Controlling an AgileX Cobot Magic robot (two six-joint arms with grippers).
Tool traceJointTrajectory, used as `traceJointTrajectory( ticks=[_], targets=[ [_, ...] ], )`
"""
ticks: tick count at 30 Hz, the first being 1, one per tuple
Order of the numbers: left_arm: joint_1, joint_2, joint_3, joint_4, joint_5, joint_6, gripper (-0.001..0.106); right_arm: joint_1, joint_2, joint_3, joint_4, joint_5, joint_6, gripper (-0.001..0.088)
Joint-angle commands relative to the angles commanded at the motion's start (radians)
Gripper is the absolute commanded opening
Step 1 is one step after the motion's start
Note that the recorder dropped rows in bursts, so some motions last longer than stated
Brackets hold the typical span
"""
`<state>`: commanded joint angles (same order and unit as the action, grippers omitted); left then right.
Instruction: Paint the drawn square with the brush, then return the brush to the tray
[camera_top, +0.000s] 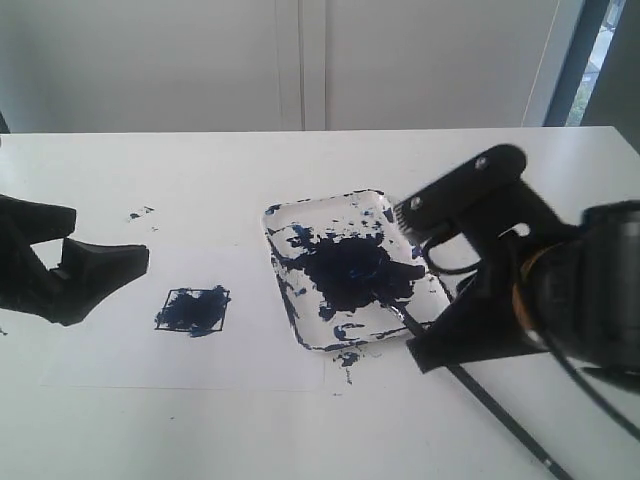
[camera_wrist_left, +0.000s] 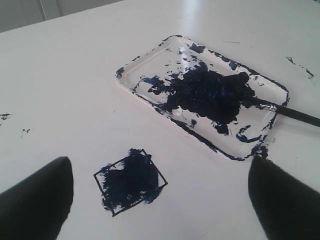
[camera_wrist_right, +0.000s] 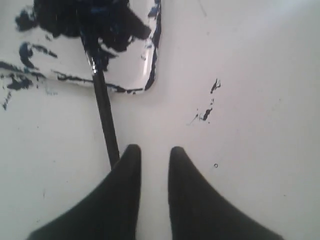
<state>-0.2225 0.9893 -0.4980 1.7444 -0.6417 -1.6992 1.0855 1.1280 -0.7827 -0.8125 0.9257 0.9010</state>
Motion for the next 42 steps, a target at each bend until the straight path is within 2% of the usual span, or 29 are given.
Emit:
traceJointTrajectory(
  ticks=[5,8,16,20,24,27,29,30,33,34,35,38,42],
  targets=[
    [0.000,-0.024,0.000,0.000,-0.027,-0.008,0.094,0.000,-0.127,0.000,0.000,-0.062,0.000,0.0000],
    [0.000,-0.024,0.000,0.000,-0.087,-0.032,0.094,0.000,-0.197,0.000,0.002,-0.099,0.000,0.0000],
    [0.000,-0.024,0.000,0.000,-0.334,-0.042,0.094,0.000,-0.358,0.004,0.019,-0.092,0.000,0.0000],
    [0.000,-0.024,0.000,0.000,-0.401,-0.081,0.094,0.000,-0.417,0.004,0.062,-0.060,0.000,0.0000],
    [0.000,-0.024,0.000,0.000,-0.443,-0.081,0.094,0.000,-0.448,0.004,0.103,-0.049,-0.002,0.0000],
    [0.000,-0.024,0.000,0.000,-0.402,-0.112,0.093,0.000,-0.457,0.006,0.139,-0.049,-0.013,0.0000],
    [0.000,-0.024,0.000,0.000,-0.351,-0.169,0.082,0.000,-0.457,0.023,0.154,-0.056,-0.015,0.0000],
    [0.000,-0.024,0.000,0.000,-0.333,-0.179,0.073,0.000,-0.457,0.036,0.159,-0.058,-0.015,0.0000],
    [0.000,-0.024,0.000,0.000,-0.265,-0.184,0.032,0.000,-0.457,0.077,0.166,-0.062,-0.015,0.0000],
    [0.000,-0.024,0.000,0.000,-0.255,-0.184,0.011,0.000,-0.457,0.092,0.166,-0.071,-0.015,0.0000],
    [0.000,-0.024,0.000,0.000,-0.243,-0.181,0.000,0.000,-0.457,0.106,0.159,-0.086,-0.009,0.0000],
    [0.000,-0.024,0.000,0.000,-0.175,-0.178,0.000,0.000,-0.457,0.129,0.138,-0.120,-0.007,0.0000],
    [0.000,-0.024,0.000,0.000,-0.026,-0.173,0.000,0.000,-0.457,0.139,0.083,-0.121,-0.007,0.0000]
  ],
)
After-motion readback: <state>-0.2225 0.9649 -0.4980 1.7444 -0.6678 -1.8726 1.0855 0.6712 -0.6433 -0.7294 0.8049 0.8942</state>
